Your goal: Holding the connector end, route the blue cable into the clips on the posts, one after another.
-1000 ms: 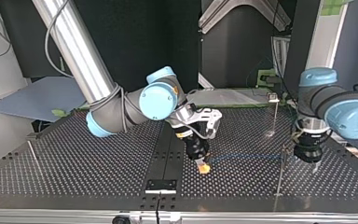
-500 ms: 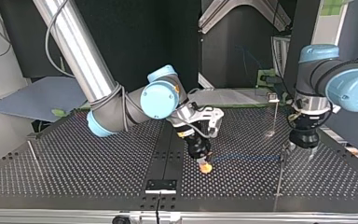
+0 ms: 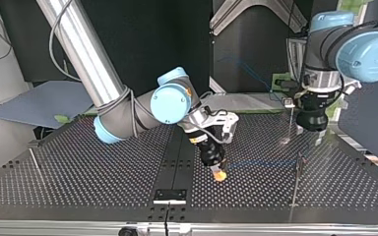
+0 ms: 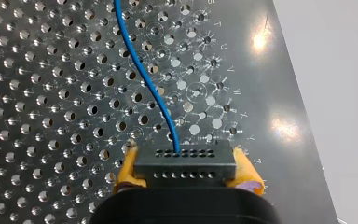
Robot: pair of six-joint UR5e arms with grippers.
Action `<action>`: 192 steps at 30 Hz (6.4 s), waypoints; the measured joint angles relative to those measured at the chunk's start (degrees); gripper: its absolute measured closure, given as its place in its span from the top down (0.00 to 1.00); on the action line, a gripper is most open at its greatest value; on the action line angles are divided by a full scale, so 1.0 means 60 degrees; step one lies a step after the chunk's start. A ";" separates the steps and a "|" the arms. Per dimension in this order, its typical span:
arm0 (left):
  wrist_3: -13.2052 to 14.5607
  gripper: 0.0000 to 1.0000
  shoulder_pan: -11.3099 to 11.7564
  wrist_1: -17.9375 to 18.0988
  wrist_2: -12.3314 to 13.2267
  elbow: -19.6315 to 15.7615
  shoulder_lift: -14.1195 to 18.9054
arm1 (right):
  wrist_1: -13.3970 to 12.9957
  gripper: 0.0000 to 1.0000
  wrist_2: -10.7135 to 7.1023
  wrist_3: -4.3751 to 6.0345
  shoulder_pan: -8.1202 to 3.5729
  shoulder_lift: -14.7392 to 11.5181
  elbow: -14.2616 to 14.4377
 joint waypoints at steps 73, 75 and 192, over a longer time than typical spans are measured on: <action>0.3265 1.00 -0.0471 0.0444 0.0782 0.0176 0.0513 | 0.0060 0.00 0.0220 -0.0019 -0.0037 0.0012 0.0000; 0.3264 1.00 -0.0470 0.0444 0.0778 0.0176 0.0517 | 0.0061 0.00 0.0220 -0.0028 -0.0032 0.0014 0.0000; 0.4116 0.00 -0.1987 0.1045 -0.1947 0.2386 -0.1958 | 0.0182 0.00 0.0191 -0.0044 -0.0128 0.0004 0.0002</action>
